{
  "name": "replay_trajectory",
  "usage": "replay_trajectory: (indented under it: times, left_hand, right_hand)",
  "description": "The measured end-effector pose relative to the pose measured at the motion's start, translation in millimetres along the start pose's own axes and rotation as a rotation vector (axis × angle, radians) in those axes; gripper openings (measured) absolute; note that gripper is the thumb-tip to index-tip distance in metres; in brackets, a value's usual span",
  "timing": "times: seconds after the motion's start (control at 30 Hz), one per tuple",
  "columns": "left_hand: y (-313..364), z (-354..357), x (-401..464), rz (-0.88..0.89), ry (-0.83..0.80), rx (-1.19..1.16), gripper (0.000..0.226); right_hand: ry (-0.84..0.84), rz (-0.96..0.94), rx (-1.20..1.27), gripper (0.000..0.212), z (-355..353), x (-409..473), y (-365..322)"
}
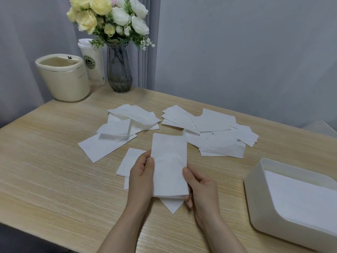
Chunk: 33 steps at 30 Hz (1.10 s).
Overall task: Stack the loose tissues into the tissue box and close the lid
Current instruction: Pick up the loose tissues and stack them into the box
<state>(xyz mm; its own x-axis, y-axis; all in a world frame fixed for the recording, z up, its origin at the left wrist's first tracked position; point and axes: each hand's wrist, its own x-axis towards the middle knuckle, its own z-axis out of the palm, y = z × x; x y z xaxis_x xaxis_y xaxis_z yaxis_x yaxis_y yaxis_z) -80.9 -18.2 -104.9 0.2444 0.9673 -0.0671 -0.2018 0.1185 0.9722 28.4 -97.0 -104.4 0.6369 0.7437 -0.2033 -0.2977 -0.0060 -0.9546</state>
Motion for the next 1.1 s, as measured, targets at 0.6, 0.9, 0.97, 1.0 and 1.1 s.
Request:
replay_trajectory:
  times: [0.6,0.9,0.97,1.0,1.1]
  left_hand:
    - [12.4,-45.0,28.3,0.08,0.115,0.088,0.018]
    - [10.3,-54.4,29.6,0.048,0.244,0.026,0.02]
    - [10.6,-54.4,29.1,0.042,0.248,0.015,0.019]
    - [10.9,-54.5,28.7,0.041,0.252,0.012,0.019]
    - [12.2,-53.2,28.0,0.044,0.254,0.024,0.02]
  right_hand:
    - [-0.087,0.003,-0.125,0.014,2.4,-4.9,-8.6]
    - [-0.078,-0.263,-0.813,0.025,18.1,35.7,-14.3]
    - [-0.141,-0.264,-0.913,0.029,22.0,46.9,-14.8]
    - [-0.165,-0.258,-0.948,0.032,24.2,51.1,-15.4]
    - [-0.212,-0.252,-1.1,0.036,29.9,58.8,-17.4]
